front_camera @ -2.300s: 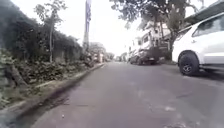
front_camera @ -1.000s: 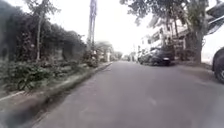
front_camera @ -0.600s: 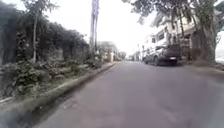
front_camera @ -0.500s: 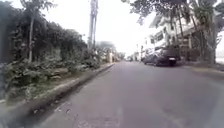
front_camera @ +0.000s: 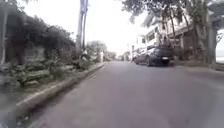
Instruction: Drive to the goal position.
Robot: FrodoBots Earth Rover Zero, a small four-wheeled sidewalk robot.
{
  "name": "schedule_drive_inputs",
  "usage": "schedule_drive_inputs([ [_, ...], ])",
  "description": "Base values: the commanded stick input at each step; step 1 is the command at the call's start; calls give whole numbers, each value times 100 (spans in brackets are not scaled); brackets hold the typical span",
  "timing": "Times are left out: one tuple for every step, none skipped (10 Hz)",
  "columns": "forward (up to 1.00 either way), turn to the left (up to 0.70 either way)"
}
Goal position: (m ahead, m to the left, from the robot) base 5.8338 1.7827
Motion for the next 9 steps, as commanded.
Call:
schedule_drive_inputs([
  [100, -30],
  [100, -30],
  [100, -30],
  [100, -3],
  [100, 10],
  [100, 10],
  [100, 10],
  [100, 10],
  [100, 10],
])
